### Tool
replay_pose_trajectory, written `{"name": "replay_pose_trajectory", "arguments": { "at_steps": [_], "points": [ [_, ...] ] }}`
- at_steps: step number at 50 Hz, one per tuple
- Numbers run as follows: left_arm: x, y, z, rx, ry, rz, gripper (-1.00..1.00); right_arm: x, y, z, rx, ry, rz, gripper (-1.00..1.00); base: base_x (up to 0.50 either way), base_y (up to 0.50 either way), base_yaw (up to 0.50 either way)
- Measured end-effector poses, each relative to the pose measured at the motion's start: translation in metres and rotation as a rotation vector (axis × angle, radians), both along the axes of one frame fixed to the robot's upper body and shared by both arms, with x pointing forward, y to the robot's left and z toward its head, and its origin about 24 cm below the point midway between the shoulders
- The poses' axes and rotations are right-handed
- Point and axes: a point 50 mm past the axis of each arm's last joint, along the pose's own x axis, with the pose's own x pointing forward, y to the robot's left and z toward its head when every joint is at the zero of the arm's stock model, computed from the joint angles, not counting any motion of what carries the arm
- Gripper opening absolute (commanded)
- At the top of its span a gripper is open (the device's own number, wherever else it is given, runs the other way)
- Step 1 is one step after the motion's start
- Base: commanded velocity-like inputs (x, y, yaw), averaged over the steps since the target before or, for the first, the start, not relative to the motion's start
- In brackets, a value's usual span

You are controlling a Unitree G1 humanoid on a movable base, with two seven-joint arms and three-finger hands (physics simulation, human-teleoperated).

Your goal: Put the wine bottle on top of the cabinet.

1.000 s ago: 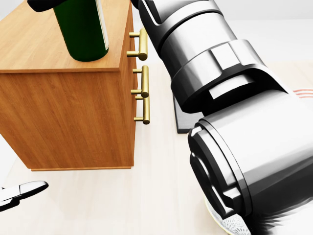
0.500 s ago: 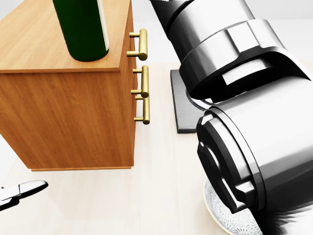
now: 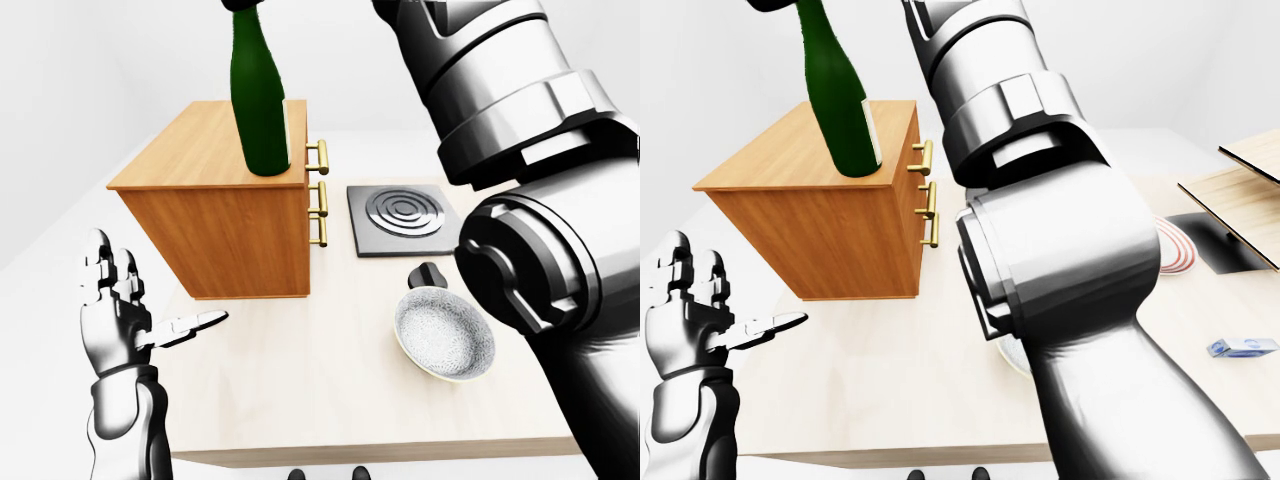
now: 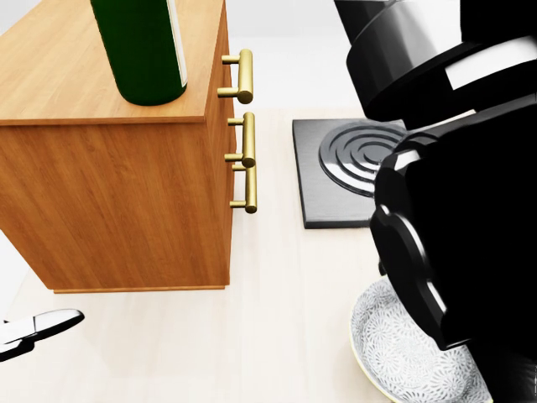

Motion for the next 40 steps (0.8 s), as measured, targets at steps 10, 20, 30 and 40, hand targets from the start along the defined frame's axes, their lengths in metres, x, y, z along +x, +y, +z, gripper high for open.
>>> {"name": "replay_pose_trajectory", "arguments": {
  "at_steps": [10, 20, 30, 40],
  "points": [
    [0.000, -0.001, 0.000, 0.002, -0.001, -0.001, 1.00, -0.009, -0.013, 0.024, 0.034, -0.060, -0.034, 1.00, 0.00, 0.00, 0.00],
    [0.000, -0.001, 0.001, 0.003, -0.003, -0.002, 1.00, -0.020, -0.023, 0.044, 0.081, -0.112, -0.052, 1.00, 0.00, 0.00, 0.00],
    [0.000, -0.001, 0.001, 0.005, -0.005, -0.002, 1.00, -0.026, -0.032, 0.057, 0.124, -0.143, -0.067, 1.00, 0.00, 0.00, 0.00],
    [0.000, -0.001, 0.003, 0.006, -0.010, -0.001, 1.00, -0.027, -0.041, 0.061, 0.157, -0.151, -0.079, 1.00, 0.00, 0.00, 0.00]
  ]
}}
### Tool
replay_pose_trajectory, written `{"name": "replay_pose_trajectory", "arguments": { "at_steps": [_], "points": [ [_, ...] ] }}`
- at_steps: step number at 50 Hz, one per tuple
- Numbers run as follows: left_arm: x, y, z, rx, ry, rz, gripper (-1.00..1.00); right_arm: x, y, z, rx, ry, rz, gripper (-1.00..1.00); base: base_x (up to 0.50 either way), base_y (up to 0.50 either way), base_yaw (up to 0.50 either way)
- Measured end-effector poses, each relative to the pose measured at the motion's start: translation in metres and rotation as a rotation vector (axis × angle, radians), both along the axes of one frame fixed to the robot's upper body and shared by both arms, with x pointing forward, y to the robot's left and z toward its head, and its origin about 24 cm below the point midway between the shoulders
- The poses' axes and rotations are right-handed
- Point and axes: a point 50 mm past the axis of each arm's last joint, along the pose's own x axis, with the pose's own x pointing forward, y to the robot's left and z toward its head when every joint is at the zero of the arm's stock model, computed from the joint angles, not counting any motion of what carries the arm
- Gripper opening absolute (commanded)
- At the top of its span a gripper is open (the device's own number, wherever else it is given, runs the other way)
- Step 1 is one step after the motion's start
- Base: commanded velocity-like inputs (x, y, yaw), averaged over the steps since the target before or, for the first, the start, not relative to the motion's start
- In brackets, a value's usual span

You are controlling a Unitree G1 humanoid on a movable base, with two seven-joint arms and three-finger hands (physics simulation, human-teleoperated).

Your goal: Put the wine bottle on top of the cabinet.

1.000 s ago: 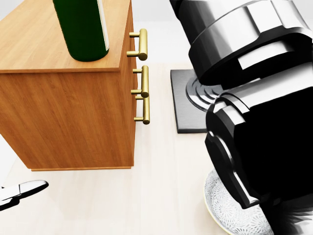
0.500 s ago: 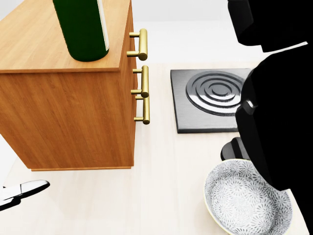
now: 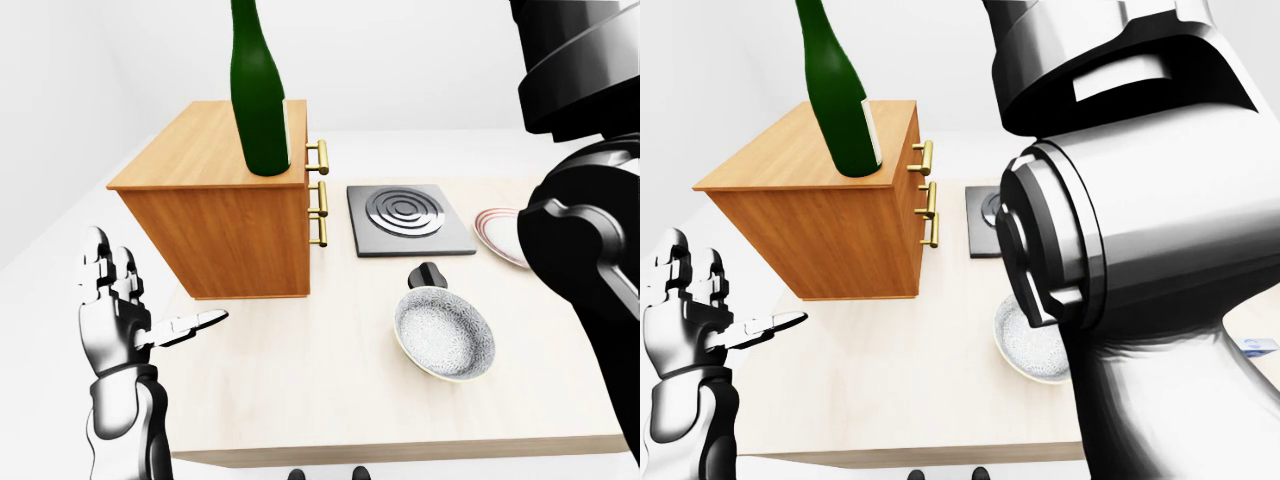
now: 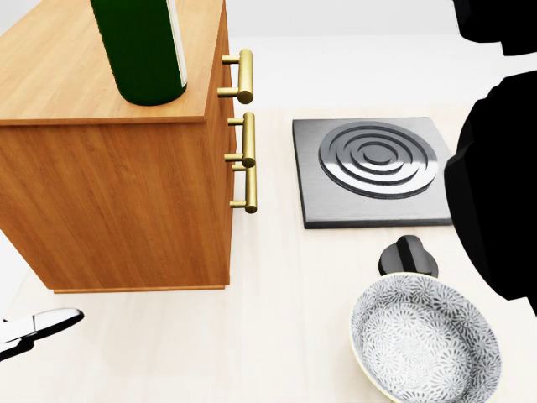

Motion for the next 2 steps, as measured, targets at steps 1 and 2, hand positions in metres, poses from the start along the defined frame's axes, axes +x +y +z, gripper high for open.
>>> {"name": "replay_pose_trajectory", "arguments": {
  "at_steps": [1, 2],
  "points": [
    [0.0000, 0.0000, 0.0001, 0.000, 0.000, 0.000, 1.00, -0.0001, -0.0006, 0.0003, 0.003, -0.001, 0.000, 1.00, 0.00, 0.00, 0.00],
    [0.0000, 0.0000, 0.0001, 0.000, -0.001, 0.000, 1.00, -0.0003, -0.0011, 0.0007, 0.005, -0.002, 0.000, 1.00, 0.00, 0.00, 0.00]
  ]
}}
